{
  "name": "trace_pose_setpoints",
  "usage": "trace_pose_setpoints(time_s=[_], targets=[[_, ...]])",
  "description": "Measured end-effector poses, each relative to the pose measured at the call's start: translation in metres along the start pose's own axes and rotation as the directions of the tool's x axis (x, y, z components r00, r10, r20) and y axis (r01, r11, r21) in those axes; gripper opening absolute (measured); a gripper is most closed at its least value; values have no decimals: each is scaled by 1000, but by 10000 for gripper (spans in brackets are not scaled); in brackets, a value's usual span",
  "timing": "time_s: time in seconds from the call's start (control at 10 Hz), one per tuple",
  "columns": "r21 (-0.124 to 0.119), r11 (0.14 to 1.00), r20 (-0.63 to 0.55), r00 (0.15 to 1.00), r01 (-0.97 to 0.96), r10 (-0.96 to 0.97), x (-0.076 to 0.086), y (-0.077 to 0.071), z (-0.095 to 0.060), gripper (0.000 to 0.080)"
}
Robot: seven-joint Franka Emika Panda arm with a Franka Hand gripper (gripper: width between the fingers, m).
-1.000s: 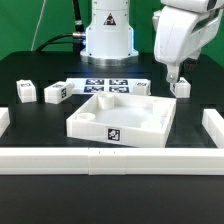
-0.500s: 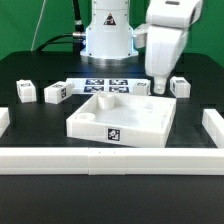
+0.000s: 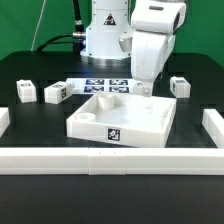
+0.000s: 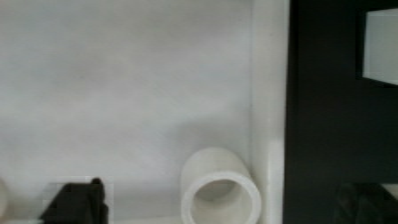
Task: Assemble one leg
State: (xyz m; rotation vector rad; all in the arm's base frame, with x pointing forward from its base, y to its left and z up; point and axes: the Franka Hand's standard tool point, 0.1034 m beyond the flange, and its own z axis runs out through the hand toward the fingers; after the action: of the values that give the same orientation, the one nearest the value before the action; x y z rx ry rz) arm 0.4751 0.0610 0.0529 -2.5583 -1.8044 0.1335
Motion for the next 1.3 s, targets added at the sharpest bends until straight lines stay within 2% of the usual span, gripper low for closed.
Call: trace_pose_setpoints(time_s=[0.1, 0.2, 0.4, 0.5, 0.8, 1.0, 1.1, 1.2, 1.3], targets=[[-15, 1000, -21, 1000, -1, 0, -2, -3, 10, 650], [-18, 1000, -37, 999, -6, 6, -7, -14, 24, 650], [-20, 1000, -52, 999, -6, 5, -7, -22, 38, 649], [-15, 1000, -52, 999, -6, 5, -7, -24, 43, 650], [-15, 1000, -52, 999, -8, 7, -7, -24, 43, 638], [-15, 1000, -52, 999, -8, 7, -7, -24, 43, 282], [-15, 1000, -52, 999, -8, 7, -7, -24, 43, 135], [-15, 1000, -52, 999, -8, 7, -7, -24, 43, 135], [-19, 1000, -55, 998, -7, 6, -6, -23, 42, 58]])
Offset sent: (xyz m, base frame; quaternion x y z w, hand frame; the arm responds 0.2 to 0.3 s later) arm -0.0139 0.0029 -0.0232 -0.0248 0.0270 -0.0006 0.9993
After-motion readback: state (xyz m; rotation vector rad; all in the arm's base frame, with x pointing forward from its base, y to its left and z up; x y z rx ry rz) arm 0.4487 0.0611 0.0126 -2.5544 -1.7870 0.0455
